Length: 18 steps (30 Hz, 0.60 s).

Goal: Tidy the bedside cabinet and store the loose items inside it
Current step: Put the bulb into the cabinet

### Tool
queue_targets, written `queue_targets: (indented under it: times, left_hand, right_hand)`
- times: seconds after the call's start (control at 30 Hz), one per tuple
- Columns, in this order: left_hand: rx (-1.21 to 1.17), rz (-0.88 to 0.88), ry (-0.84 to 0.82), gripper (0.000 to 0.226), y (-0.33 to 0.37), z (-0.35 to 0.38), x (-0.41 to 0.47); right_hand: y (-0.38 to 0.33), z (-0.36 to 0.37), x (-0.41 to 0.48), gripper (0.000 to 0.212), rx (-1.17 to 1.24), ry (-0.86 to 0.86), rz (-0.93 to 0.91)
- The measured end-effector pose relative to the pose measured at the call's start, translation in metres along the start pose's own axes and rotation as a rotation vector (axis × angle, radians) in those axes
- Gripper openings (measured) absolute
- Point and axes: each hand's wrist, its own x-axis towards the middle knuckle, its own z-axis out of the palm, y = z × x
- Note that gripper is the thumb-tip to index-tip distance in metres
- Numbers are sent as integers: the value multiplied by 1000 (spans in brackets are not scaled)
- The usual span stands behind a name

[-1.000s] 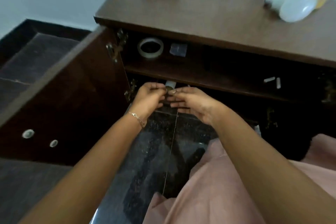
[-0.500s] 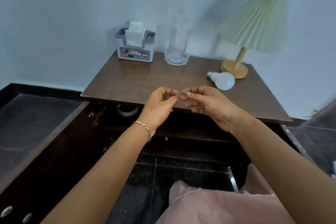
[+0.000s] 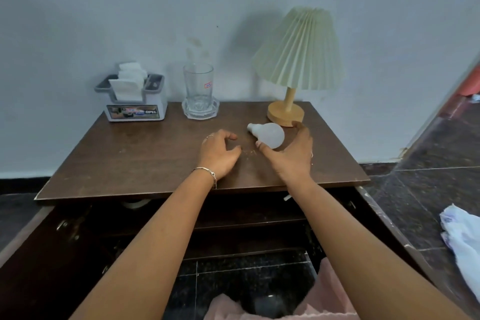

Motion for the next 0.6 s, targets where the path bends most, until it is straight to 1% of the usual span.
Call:
queue_targets:
  times: [0.1,0.3,0.4,0.53,0.6]
  left_hand:
    - [90,16,11,30,-2,1,10]
    - [161,74,41,26,-10,6,8]
    - [116,79,66,25,-11,6,6]
    - [79,78,83,24,-11,6,7]
    - [72,80,86,23,-12,6,8]
  right_hand:
    - [7,3,9,100,-15,-40,-13]
    - [14,7,20,97,-136,-79,-113]
    - [17,10,23,87,-189,-89,-167]
    - [19,13,24,67,-179,-80,-185]
    - [19,13,24,63,-169,-85,-196]
